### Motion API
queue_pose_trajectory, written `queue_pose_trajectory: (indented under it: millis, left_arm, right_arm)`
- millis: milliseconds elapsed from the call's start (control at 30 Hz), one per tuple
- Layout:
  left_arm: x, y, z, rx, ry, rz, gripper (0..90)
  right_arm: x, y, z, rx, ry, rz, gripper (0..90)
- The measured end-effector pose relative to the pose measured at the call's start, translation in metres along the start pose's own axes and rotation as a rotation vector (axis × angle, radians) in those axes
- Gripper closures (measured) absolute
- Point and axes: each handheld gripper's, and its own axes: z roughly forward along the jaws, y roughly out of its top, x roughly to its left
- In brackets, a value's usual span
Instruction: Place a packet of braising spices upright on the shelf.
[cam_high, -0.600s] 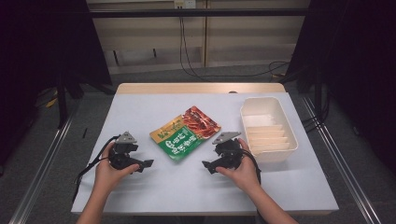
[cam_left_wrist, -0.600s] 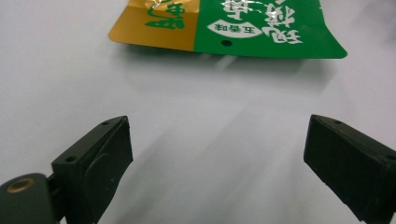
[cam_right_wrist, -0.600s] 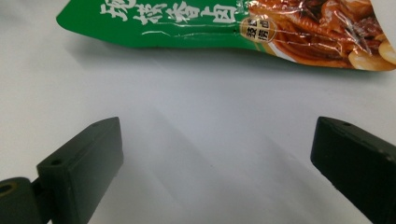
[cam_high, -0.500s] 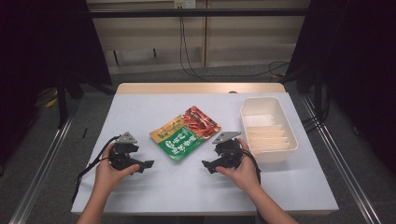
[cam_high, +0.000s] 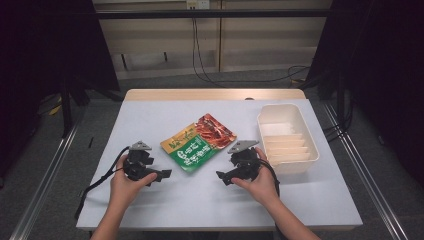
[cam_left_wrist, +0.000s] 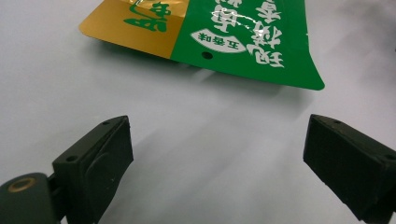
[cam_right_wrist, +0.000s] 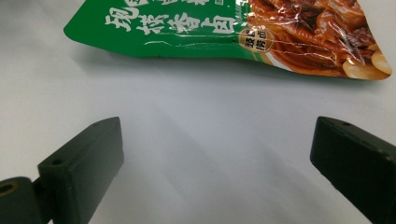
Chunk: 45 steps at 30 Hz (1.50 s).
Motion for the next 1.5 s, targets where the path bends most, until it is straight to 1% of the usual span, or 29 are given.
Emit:
queue_pose_trajectory:
  millis: [100,133,167,300,333,367,400,500,533,600,633,667,700,733,833,867,967,1000,1067,1100,1167,1200,1233,1267,1300,1333,1367,1433,1500]
  left_arm:
    - [0.001,0.001,0.004,-0.007,-0.018,-0.008,9.7]
    - [-0.001,0.002,0.007,-0.010,-0.037,-0.016,10.2]
    - [-0.002,0.002,0.009,-0.017,-0.035,-0.027,10.2]
    - [-0.005,0.006,0.014,-0.013,-0.053,-0.032,10.4]
    - [-0.004,0.008,0.016,-0.027,-0.073,-0.058,10.5]
    - [-0.004,0.008,0.016,-0.027,-0.073,-0.058,10.6]
    - [-0.004,0.009,0.019,-0.014,-0.071,-0.073,10.5]
    - [-0.005,0.009,0.022,-0.004,-0.063,-0.080,9.8]
    - [-0.007,0.010,0.024,-0.007,-0.078,-0.084,9.8]
    - [-0.011,0.014,0.026,0.009,-0.075,-0.070,9.3]
    - [-0.013,0.014,0.027,0.011,-0.071,-0.079,9.3]
    - [-0.012,0.015,0.030,0.013,-0.081,-0.112,9.3]
    - [-0.012,0.015,0.030,0.013,-0.081,-0.112,9.3]
    - [-0.010,0.016,0.032,0.000,-0.065,-0.123,9.3]
    - [-0.010,0.016,0.035,0.000,-0.068,-0.124,9.3]
    - [-0.010,0.017,0.036,-0.008,-0.079,-0.135,11.3]
    - [-0.012,0.019,0.038,-0.010,-0.063,-0.133,11.9]
    - [-0.013,0.019,0.039,-0.010,-0.057,-0.117,16.0]
    - [-0.015,0.021,0.043,-0.027,-0.078,-0.133,19.2]
    - [-0.015,0.021,0.043,-0.027,-0.078,-0.133,20.5]
    - [-0.016,0.022,0.045,-0.038,-0.066,-0.136,30.5]
    - [-0.016,0.022,0.044,-0.045,-0.066,-0.137,30.5]
    - [-0.016,0.022,0.045,-0.060,-0.056,-0.132,40.8]
    - [-0.014,0.023,0.047,-0.048,-0.084,-0.141,47.2]
    - [-0.014,0.023,0.047,-0.048,-0.084,-0.141,50.8]
    - [-0.014,0.023,0.047,-0.061,-0.090,-0.158,50.8]
    - [-0.014,0.024,0.047,-0.084,-0.100,-0.169,60.1]
    - [-0.013,0.024,0.048,-0.099,-0.111,-0.182,66.0]
    - [-0.013,0.024,0.048,-0.104,-0.109,-0.186,71.1]
  right_arm:
    - [0.001,0.000,-0.001,-0.006,-0.016,0.006,2.6]
    - [0.001,0.000,-0.001,-0.013,-0.011,0.009,2.6]
    - [0.001,0.000,-0.001,-0.013,-0.011,0.009,2.6]
    - [0.001,0.000,-0.001,-0.010,-0.013,0.010,2.7]
    - [0.002,0.000,-0.001,-0.010,-0.024,0.009,2.7]
    - [0.002,0.000,-0.002,-0.008,-0.020,0.009,2.7]
    - [0.002,0.000,-0.002,-0.011,-0.019,0.009,2.7]
    - [0.002,0.001,-0.001,-0.010,-0.020,0.015,2.7]
    - [0.002,0.001,-0.001,-0.011,-0.026,0.010,2.7]
    - [0.002,0.001,-0.001,-0.016,-0.018,0.008,2.7]
    - [0.002,0.002,-0.001,-0.014,-0.020,0.010,2.7]
    - [0.003,0.002,0.000,-0.014,-0.021,0.008,2.7]
    - [0.003,0.002,0.000,-0.014,-0.021,0.008,2.7]
    - [0.004,0.002,0.000,-0.012,-0.026,0.010,2.7]
    - [0.004,0.003,0.000,-0.017,-0.022,0.006,2.8]
    - [0.005,0.004,0.001,-0.015,-0.024,0.001,2.9]
    - [0.005,0.004,0.001,-0.017,-0.022,0.000,3.0]
    - [0.006,0.004,0.001,-0.015,-0.028,0.011,3.0]
    - [0.005,0.004,0.001,-0.020,-0.021,0.009,3.2]
    - [0.005,0.004,0.001,-0.020,-0.021,0.009,3.2]
    - [0.006,0.005,0.001,-0.027,-0.027,0.002,3.3]
    - [0.006,0.005,0.000,-0.028,-0.033,0.002,3.4]
    - [0.006,0.005,0.000,-0.029,-0.026,0.000,3.4]
    - [0.006,0.005,0.000,-0.031,-0.026,-0.003,3.5]
    - [0.006,0.005,0.000,-0.031,-0.026,-0.003,3.5]
    - [0.006,0.005,-0.001,-0.030,-0.025,-0.003,3.5]
    - [0.006,0.005,-0.001,-0.034,-0.025,0.005,3.5]
    - [0.005,0.005,-0.001,-0.033,-0.021,0.002,3.5]
    - [0.006,0.005,-0.001,-0.033,-0.035,0.001,3.6]
